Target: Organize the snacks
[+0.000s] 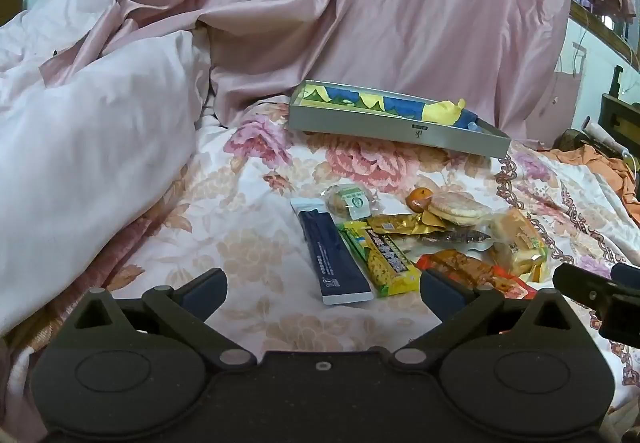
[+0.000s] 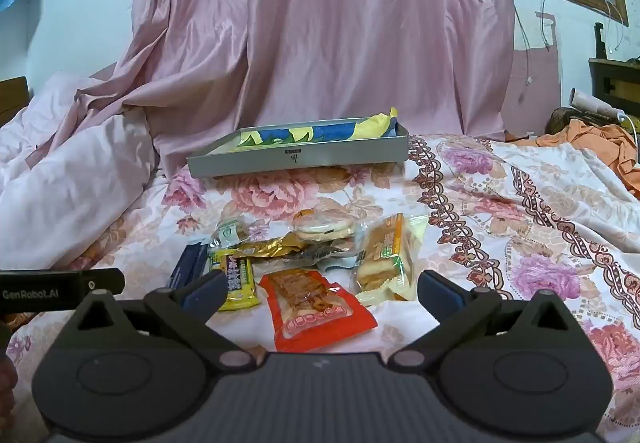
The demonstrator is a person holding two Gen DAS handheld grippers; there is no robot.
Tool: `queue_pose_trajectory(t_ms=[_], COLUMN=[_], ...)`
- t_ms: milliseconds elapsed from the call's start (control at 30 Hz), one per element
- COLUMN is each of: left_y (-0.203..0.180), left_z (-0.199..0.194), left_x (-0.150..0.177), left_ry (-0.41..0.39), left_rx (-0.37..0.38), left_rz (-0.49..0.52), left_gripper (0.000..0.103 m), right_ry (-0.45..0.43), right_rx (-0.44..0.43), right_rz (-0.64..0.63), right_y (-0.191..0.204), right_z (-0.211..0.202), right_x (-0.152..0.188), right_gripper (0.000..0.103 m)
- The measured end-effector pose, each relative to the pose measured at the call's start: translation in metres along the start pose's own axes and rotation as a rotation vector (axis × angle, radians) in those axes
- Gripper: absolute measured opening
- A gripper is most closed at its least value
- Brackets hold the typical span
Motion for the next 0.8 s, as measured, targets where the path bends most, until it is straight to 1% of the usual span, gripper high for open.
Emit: queue_pose_trajectory(t_ms=[800], left_y=[0.0005], left_z=[0.0004], left_x=[-0.0001], left_ry=[0.004], left_rx=[0.002], left_rz=[-0.005], left_gripper=[0.102], right_ry=[0.002], right_rx=[-0.001], right_rz=[0.003], right_y=[-0.0003], right_z=[-0.0002], right_x=[0.0001], right_gripper=[0.103])
Point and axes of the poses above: each gripper's, at about its wrist camera, not at the fingertips, and z roughly the way its jaws point, y to its left, x to its underside, the point moved 6 cm from there along z, roughly the way its jaws point, and after that the axes turned 5 degrees about -y, right-handed, at the moved point
